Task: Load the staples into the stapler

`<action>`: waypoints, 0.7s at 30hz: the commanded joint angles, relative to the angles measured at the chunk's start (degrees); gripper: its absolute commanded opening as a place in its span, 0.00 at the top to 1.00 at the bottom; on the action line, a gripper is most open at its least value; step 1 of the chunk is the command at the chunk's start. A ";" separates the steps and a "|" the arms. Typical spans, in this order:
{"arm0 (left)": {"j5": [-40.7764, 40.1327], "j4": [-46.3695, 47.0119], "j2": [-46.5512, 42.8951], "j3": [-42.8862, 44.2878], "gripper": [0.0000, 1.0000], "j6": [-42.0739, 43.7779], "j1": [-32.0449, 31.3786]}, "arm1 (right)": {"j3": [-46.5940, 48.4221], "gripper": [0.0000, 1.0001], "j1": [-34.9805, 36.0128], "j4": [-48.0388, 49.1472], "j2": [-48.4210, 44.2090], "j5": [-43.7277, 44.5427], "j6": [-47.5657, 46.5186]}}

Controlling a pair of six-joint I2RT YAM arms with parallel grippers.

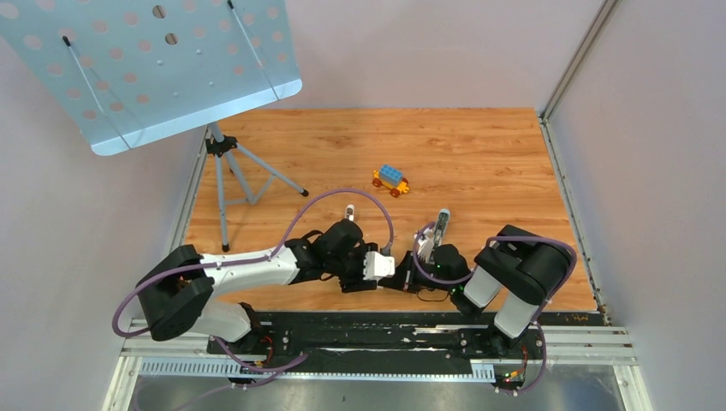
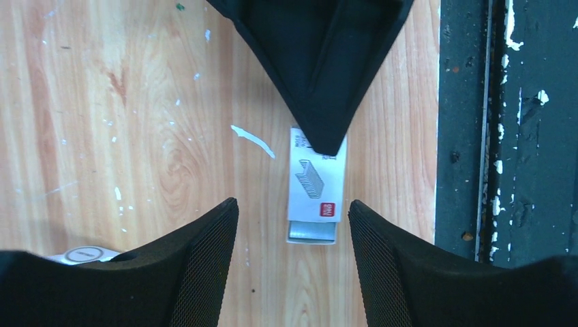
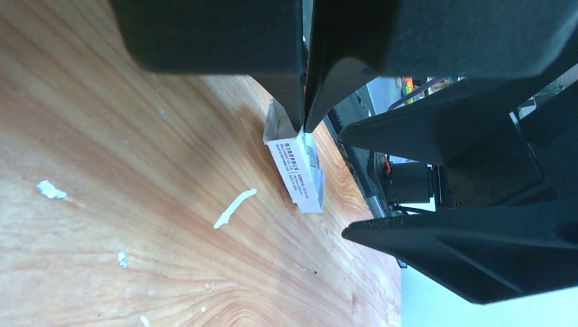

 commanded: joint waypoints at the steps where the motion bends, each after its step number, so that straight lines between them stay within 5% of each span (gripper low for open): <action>1: -1.53 -6.58 1.87 4.54 0.36 5.03 -0.42 | -1.08 0.96 -0.78 -2.68 -3.47 -0.94 -1.47; 14: -0.51 -12.33 4.56 7.38 0.36 11.07 -0.50 | 0.98 0.94 -0.81 -25.21 -17.94 2.07 -7.67; 21: -0.46 -11.62 7.39 8.61 0.36 11.82 -0.81 | 0.93 0.93 -0.89 -25.30 -18.46 1.97 -7.79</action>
